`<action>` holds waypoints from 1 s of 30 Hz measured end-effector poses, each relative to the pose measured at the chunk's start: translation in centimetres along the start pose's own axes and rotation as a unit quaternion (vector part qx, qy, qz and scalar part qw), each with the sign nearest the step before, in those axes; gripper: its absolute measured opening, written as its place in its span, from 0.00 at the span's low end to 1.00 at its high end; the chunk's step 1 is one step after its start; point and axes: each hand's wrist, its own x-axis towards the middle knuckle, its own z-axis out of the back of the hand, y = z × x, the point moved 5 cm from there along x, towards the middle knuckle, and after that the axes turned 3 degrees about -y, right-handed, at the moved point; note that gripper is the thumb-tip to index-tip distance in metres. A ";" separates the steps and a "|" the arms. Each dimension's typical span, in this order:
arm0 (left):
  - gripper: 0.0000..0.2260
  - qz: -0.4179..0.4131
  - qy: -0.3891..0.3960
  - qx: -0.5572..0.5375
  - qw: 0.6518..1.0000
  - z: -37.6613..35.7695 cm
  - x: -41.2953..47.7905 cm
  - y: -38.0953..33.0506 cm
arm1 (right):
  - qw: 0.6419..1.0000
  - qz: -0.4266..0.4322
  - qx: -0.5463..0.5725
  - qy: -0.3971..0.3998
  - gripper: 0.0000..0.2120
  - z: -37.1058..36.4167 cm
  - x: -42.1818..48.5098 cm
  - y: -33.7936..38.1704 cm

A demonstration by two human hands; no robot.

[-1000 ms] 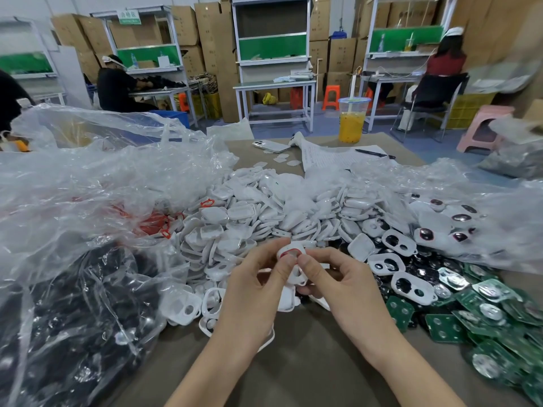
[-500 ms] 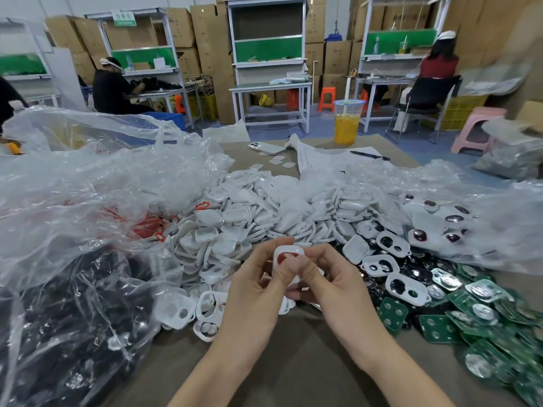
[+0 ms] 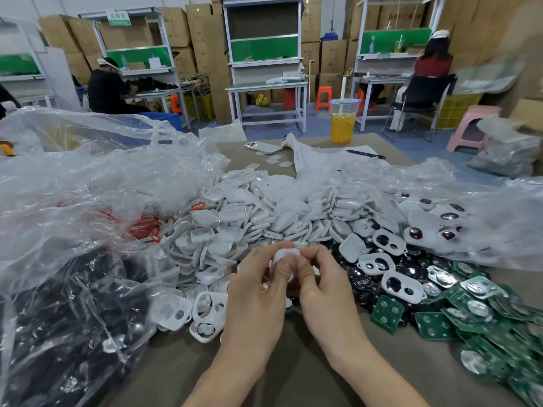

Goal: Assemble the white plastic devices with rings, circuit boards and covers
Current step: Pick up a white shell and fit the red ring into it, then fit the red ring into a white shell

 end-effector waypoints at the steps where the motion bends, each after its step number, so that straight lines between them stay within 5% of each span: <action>1: 0.08 -0.012 -0.001 0.018 1.000 0.0 0.0 -0.2 | 1.000 0.003 -0.003 -0.003 0.08 0.0 0.0 0.0; 10: 0.10 -0.090 0.013 0.081 0.993 0.3 0.0 -0.4 | 1.000 0.009 0.001 0.013 0.08 0.5 0.2 0.5; 14: 0.07 -0.049 0.001 0.025 0.998 0.8 0.1 -0.3 | 0.998 0.006 0.020 0.057 0.08 0.4 0.2 0.6; 20: 0.09 0.053 0.011 -0.134 0.989 1.2 0.1 -0.2 | 0.968 0.106 -0.172 0.151 0.28 0.0 -0.7 0.8; 27: 0.14 0.034 0.061 -0.132 0.989 0.6 -0.7 -0.8 | 0.986 0.081 -0.110 0.091 0.17 2.1 -0.1 1.6; 30: 0.14 -0.043 0.077 0.029 0.996 0.6 -1.1 -0.7 | 0.999 -0.002 0.037 -0.011 0.17 4.5 0.9 1.3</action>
